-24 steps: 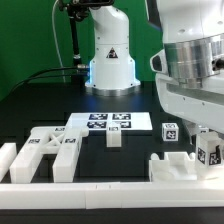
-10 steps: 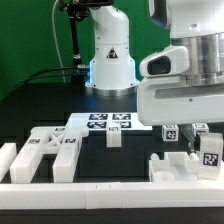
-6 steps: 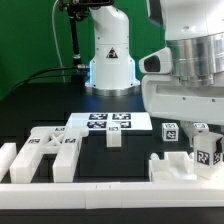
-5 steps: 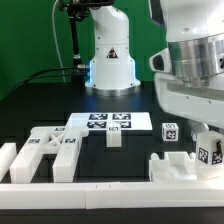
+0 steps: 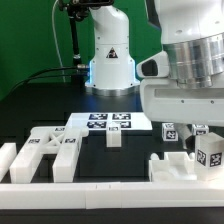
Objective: Assemble chair
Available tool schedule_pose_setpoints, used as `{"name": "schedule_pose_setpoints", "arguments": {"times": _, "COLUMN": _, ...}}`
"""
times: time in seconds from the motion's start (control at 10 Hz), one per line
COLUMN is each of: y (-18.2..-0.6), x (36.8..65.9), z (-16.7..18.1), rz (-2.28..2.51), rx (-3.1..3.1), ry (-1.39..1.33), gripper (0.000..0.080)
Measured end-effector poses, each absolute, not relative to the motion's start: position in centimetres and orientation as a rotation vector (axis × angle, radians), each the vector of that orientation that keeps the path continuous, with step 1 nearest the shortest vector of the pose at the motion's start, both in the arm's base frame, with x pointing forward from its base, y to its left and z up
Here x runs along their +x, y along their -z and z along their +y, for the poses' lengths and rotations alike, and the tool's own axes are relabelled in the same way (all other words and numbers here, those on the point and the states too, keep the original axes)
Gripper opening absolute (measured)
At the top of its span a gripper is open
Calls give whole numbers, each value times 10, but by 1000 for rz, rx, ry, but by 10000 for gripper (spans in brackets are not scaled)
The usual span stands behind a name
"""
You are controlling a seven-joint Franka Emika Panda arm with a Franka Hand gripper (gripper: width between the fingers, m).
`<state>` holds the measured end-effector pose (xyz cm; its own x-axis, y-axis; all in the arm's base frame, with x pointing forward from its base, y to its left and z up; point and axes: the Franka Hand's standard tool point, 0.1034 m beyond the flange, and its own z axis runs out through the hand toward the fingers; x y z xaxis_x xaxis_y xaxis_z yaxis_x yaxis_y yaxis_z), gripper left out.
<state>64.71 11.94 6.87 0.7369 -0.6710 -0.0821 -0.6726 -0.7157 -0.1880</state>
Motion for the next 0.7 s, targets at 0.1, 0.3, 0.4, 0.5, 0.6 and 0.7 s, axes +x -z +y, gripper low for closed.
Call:
{"name": "schedule_pose_setpoints", "arguments": {"times": 0.1, "y": -68, "x": 646, "z": 122, "rz": 843, "rx": -2822, "ry": 10, "gripper": 612}}
{"name": "schedule_pose_setpoints", "arguments": {"times": 0.3, "y": -67, "x": 644, "z": 123, "rz": 585, "rx": -2889, "ry": 34, "gripper": 643}}
{"name": "schedule_pose_setpoints", "arguments": {"times": 0.4, "y": -67, "x": 645, "z": 122, "rz": 447, "rx": -2918, "ry": 48, "gripper": 648}}
{"name": "schedule_pose_setpoints", "arguments": {"times": 0.5, "y": -68, "x": 646, "z": 119, "rz": 171, "rx": -2975, "ry": 77, "gripper": 648}}
{"name": "schedule_pose_setpoints", "arguments": {"times": 0.6, "y": -70, "x": 648, "z": 120, "rz": -172, "rx": -3029, "ry": 113, "gripper": 649}}
{"name": "schedule_pose_setpoints", "arguments": {"times": 0.7, "y": -70, "x": 649, "z": 121, "rz": -361, "rx": -3031, "ry": 126, "gripper": 649}}
